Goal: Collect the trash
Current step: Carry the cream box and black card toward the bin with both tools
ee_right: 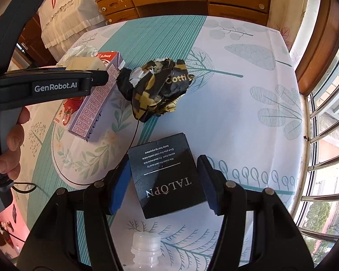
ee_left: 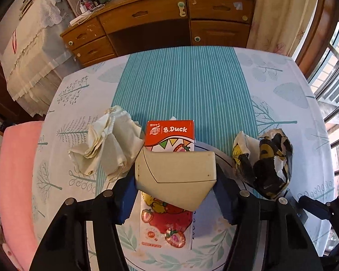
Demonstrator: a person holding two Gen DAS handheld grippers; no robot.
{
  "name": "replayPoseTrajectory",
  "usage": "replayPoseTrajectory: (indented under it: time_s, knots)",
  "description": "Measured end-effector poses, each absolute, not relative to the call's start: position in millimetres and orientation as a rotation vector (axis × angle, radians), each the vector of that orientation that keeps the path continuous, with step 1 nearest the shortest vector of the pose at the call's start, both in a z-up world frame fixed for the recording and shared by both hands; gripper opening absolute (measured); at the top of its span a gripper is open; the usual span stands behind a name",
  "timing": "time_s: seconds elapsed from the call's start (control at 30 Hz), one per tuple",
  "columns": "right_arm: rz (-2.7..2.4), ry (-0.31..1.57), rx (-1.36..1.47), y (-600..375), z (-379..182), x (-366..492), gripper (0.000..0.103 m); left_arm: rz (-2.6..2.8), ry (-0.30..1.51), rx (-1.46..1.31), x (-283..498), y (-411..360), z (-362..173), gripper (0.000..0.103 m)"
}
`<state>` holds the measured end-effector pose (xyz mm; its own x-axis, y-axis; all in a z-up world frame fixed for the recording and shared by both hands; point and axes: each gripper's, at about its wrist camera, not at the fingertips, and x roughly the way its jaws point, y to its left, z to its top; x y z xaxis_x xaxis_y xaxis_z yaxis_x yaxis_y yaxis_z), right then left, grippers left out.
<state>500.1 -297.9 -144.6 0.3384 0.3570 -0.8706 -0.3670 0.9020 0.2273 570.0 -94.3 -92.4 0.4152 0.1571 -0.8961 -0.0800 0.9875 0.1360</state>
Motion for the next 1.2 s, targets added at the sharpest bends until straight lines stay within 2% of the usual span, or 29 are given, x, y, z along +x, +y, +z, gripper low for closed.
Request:
replayPoseTrajectory:
  time_s: [0.3, 0.6, 0.93, 1.2]
  knots:
    - [0.464, 1.070, 0.024, -290.5, -108.7, 468.9, 0.055, 0.105, 1.067, 0.058, 507.4, -80.9, -49.6, 0.062]
    - [0.421, 0.984, 0.081, -267.4, -53.6, 397.2, 0.055, 0.027, 1.027, 0.053, 405.2, -54.6, -5.1, 0.062]
    - [0.296, 0.942, 0.210, -211.2, -19.4, 254.6, 0.055, -0.109, 0.958, 0.095, 264.1, 8.5, 32.7, 0.062]
    - [0.227, 0.964, 0.290, -157.8, -28.6, 129.4, 0.055, -0.247, 0.990, 0.134, 156.6, 47.6, 16.1, 0.062]
